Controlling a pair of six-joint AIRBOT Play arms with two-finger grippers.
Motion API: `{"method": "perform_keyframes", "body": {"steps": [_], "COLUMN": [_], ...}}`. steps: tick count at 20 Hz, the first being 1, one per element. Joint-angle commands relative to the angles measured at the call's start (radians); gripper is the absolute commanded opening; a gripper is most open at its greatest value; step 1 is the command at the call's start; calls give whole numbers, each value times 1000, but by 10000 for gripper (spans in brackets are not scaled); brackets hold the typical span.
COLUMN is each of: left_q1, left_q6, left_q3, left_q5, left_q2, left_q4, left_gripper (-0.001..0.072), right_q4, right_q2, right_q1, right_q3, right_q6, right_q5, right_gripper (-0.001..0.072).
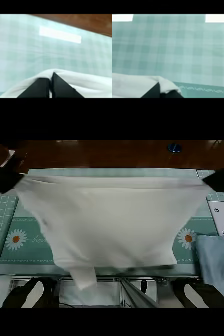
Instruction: Fold the shirts.
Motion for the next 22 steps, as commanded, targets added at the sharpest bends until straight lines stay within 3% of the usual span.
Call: {"method": "perform_keyframes", "body": {"steps": [1,4,11,16,18,20,22], "left_q1": [-111,-162,-184,-176,-162,-143,-125], "left_q6": [21,17,-39,-38,-18,56,75], "left_q3": [15,113,225,229,256,277,277], "left_q5": [196,296,293,205,108,-28,-130], "left_q2": [-285,-495,-745,-775,-775,-775,-779], "left_q4": [-21,-22,-22,-21,-19,-15,39], "left_gripper": [24,25,25,25,25,25,25], "right_q4": [56,103,135,147,151,153,138], "right_q2": [-249,-463,-778,-806,-789,-772,-775], "right_q1": [1,1,1,-1,-10,-22,-30], "right_q3": [-32,57,285,294,294,294,292], "right_q6": [-20,-23,18,19,5,-41,-85], "right_q5": [-198,-235,-252,-245,-204,-101,50], "right_gripper": [20,20,20,20,20,20,20]}}
